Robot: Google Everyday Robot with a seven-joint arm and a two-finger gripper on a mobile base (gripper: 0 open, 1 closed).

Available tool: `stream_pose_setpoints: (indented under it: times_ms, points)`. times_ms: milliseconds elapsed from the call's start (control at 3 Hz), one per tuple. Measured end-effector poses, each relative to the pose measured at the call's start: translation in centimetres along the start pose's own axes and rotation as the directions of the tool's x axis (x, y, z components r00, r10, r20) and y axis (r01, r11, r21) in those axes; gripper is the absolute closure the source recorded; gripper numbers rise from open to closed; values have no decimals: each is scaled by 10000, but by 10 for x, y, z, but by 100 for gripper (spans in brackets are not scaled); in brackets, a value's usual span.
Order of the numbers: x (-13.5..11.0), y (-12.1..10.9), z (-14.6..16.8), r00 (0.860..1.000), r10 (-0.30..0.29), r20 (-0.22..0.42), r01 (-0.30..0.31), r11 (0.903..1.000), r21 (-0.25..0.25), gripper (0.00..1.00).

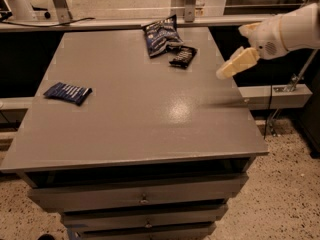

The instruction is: Move rxbar chocolate near blue chip bag

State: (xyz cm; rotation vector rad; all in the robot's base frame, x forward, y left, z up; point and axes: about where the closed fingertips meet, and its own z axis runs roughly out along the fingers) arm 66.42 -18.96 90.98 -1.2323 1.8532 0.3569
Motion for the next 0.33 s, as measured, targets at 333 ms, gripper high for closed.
stream_pose_setpoints:
  times_ms: [333]
  points:
    - [5, -1, -7, 10000, 77, -25, -77, 9999, 83, 0]
